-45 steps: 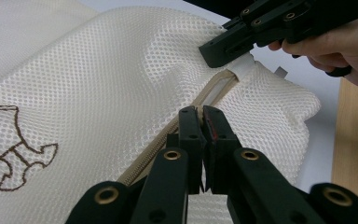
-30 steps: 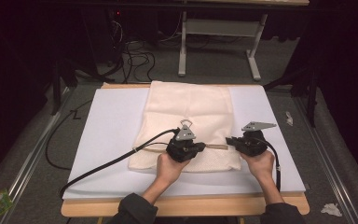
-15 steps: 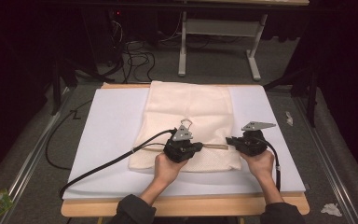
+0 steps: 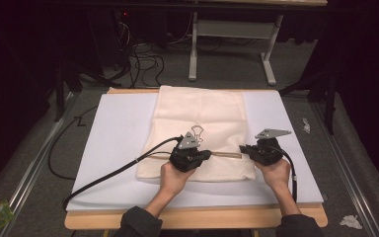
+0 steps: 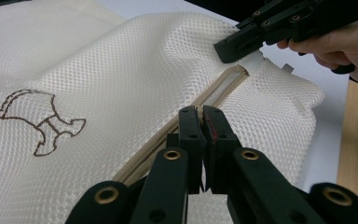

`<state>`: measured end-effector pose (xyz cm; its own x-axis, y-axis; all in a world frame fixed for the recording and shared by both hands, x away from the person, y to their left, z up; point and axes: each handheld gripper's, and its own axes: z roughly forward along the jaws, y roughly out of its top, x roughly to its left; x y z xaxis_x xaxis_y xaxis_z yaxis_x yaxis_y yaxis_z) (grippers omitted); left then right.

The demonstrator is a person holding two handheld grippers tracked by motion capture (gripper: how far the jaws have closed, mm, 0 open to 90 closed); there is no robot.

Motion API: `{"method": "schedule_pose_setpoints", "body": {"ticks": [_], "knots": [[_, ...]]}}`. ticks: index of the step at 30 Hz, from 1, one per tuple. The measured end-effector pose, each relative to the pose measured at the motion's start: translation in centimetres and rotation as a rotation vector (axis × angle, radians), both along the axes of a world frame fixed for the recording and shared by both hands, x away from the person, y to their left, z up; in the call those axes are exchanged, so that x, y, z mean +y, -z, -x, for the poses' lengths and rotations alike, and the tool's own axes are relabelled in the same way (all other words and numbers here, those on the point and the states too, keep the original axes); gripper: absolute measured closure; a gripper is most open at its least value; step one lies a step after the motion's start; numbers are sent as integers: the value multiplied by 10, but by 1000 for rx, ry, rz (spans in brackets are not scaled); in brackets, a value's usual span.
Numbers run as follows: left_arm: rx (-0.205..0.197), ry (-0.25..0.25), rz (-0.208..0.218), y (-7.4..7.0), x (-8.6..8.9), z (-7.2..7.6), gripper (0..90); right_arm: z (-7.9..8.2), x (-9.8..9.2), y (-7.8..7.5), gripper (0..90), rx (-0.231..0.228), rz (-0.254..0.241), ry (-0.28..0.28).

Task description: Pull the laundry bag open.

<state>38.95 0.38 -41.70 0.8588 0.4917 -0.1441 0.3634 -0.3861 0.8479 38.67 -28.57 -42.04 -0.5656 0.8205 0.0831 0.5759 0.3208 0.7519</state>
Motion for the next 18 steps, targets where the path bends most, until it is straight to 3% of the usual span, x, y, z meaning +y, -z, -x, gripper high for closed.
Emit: {"method": "schedule_pose_setpoints", "body": {"ticks": [13,18], "knots": [[-8,-25,13,-2,13,-1,873,-1,-3,1,882,-2,-9,10],[9,-35,26,-2,18,-2,873,-1,-5,3,882,1,-8,18]]}}
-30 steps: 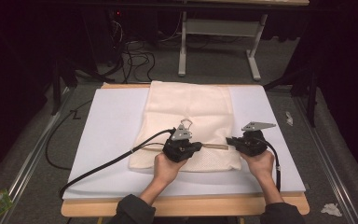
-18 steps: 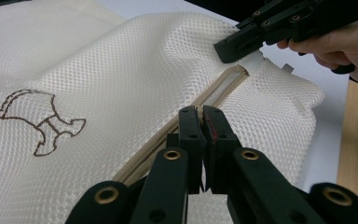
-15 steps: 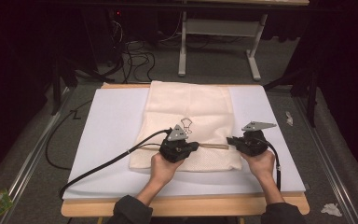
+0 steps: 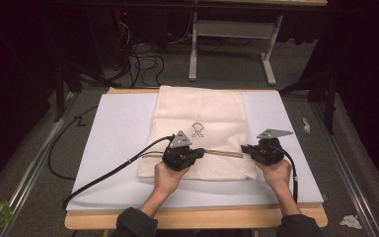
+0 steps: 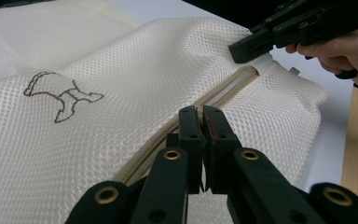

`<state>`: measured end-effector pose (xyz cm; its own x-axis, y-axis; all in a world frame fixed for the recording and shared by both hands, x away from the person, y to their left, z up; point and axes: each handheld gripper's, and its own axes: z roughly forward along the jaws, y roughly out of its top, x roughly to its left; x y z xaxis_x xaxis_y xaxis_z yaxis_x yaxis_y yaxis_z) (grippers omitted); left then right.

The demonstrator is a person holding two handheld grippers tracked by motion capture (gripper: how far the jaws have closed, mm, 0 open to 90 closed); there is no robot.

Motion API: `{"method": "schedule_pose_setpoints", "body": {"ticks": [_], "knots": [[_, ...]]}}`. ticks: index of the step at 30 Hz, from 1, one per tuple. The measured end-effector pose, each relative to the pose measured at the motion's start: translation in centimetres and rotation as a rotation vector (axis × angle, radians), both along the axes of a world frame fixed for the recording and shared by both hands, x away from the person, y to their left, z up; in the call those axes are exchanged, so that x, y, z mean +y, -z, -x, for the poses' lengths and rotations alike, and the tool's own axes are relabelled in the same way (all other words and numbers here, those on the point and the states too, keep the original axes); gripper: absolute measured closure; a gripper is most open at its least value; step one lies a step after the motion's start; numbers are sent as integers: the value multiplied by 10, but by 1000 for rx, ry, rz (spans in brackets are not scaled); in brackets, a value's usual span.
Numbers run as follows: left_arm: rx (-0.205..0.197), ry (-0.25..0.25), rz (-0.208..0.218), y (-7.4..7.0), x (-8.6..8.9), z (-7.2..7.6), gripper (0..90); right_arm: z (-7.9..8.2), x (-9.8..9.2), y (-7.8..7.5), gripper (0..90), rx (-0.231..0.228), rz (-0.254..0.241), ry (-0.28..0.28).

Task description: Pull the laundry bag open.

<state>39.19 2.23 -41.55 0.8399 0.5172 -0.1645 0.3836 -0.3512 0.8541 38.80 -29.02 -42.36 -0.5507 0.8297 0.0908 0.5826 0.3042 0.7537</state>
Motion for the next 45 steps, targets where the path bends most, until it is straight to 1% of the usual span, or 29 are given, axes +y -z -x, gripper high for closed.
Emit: {"method": "schedule_pose_setpoints", "body": {"ticks": [3,5,10,13,17,19,22,24,28,32,35,40,42,44,45], "knots": [[-11,-3,0,-3,2,1,874,0,0,-2,882,-9,0,-6],[-12,-4,2,-3,2,1,873,-1,1,-2,882,-4,0,-5],[-11,-4,2,-3,3,1,874,-1,2,-3,882,-10,9,-6],[-17,-8,6,-5,6,1,874,-1,1,-4,882,-12,3,-5],[-16,-9,7,-5,7,1,873,-2,2,-3,882,-14,9,-10],[-9,-9,12,-4,7,1,874,-2,2,-3,882,-8,3,-7],[-15,-10,8,-4,8,1,874,-2,1,-3,882,-12,1,-9],[-15,-13,11,-4,10,1,874,-2,1,-2,882,-7,8,-4],[-9,-20,19,-5,14,0,874,-2,1,-2,882,0,8,-2],[-10,-20,22,-6,15,1,873,-2,0,-2,882,-9,4,-5],[-10,-19,19,-5,15,1,873,-3,1,-2,882,-3,3,-3],[-8,-19,27,-5,16,1,874,-3,1,-2,882,0,5,-6],[-10,-19,25,-5,16,1,874,-3,1,-2,882,-8,6,-9],[-11,-22,21,-4,17,1,874,-3,1,-2,882,-1,3,-4],[-8,-23,25,-5,18,1,874,-4,1,-1,882,-3,10,-7]]}}
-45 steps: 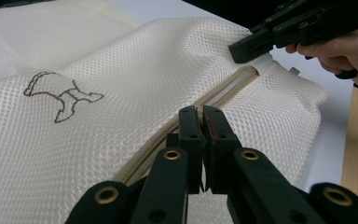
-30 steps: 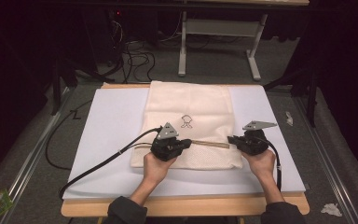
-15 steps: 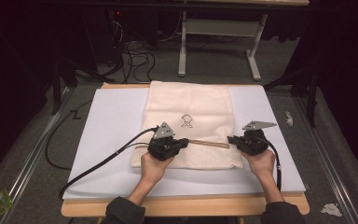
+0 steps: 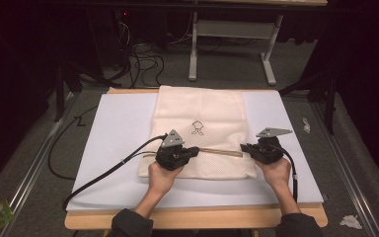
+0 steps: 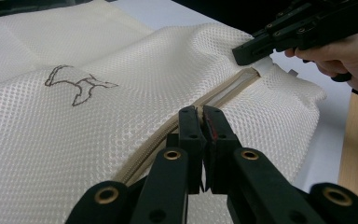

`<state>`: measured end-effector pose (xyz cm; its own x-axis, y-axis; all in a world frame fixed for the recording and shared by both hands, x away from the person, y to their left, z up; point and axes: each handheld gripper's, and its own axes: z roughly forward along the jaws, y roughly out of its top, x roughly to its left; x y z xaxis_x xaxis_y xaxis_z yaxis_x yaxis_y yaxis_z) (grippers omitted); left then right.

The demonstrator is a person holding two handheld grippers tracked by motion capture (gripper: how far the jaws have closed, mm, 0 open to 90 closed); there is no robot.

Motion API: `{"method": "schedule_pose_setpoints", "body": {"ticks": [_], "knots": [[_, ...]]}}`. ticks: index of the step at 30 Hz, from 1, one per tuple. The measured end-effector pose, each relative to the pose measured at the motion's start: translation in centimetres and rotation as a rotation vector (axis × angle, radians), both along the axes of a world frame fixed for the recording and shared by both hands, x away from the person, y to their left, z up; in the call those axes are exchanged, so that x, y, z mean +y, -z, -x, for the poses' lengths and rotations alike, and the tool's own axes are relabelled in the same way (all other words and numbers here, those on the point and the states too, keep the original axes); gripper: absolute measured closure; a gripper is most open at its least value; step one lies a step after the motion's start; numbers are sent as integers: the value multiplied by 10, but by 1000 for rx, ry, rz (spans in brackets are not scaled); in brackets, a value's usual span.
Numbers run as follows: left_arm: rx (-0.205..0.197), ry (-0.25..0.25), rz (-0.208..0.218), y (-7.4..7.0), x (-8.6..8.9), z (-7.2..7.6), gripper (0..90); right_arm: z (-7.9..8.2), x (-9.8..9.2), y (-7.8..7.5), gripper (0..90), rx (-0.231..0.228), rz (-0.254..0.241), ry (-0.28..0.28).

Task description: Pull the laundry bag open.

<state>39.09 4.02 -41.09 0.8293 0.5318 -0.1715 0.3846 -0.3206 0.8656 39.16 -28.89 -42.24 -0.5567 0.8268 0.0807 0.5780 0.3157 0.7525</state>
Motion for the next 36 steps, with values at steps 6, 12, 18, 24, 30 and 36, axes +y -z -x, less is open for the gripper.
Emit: {"method": "schedule_pose_setpoints", "body": {"ticks": [6,12,18,24,30,36], "knots": [[3,-2,4,-1,2,-1,874,0,1,-1,882,-5,-8,-3],[5,-15,13,-1,9,-1,874,0,-1,1,882,1,-1,7],[-2,-21,8,-3,11,0,874,0,1,-1,882,-6,0,3],[0,-20,9,-2,13,0,874,0,2,0,883,0,3,1],[-6,-36,8,-4,20,0,874,-1,-2,1,883,1,2,12],[-3,-43,14,-4,23,0,874,-1,-2,0,882,-3,5,8]]}}
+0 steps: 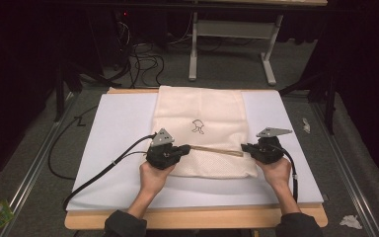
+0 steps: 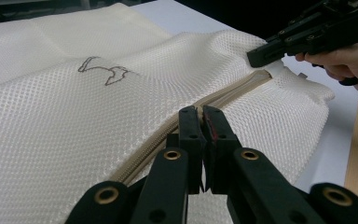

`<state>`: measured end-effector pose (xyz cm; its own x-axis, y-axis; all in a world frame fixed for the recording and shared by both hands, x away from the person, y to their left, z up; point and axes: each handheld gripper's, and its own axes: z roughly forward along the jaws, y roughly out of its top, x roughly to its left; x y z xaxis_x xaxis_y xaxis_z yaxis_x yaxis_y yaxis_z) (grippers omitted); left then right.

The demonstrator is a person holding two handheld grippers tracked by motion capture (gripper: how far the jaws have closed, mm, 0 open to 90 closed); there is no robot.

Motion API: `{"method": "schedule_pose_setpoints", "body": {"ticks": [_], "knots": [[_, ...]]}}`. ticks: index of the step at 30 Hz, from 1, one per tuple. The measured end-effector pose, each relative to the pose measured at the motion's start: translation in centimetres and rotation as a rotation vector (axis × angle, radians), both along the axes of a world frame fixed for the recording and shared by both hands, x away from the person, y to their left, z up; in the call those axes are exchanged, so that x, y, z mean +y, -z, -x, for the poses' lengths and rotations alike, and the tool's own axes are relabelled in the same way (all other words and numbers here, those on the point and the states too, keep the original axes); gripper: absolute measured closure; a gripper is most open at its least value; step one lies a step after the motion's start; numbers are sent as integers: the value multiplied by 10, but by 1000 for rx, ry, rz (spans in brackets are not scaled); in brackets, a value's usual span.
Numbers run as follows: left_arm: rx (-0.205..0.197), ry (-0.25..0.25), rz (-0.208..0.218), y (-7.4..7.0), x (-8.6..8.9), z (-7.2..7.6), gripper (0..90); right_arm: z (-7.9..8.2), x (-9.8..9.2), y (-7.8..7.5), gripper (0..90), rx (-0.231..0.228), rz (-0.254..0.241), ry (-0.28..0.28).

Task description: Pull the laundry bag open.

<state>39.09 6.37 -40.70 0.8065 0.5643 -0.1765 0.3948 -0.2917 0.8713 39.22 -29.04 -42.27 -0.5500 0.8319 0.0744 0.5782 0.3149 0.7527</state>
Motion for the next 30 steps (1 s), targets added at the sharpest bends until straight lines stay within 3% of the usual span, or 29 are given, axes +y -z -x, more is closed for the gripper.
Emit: {"method": "schedule_pose_setpoints", "body": {"ticks": [30], "knots": [[0,-57,26,-3,29,0,874,-1,-3,1,882,2,5,15]]}}
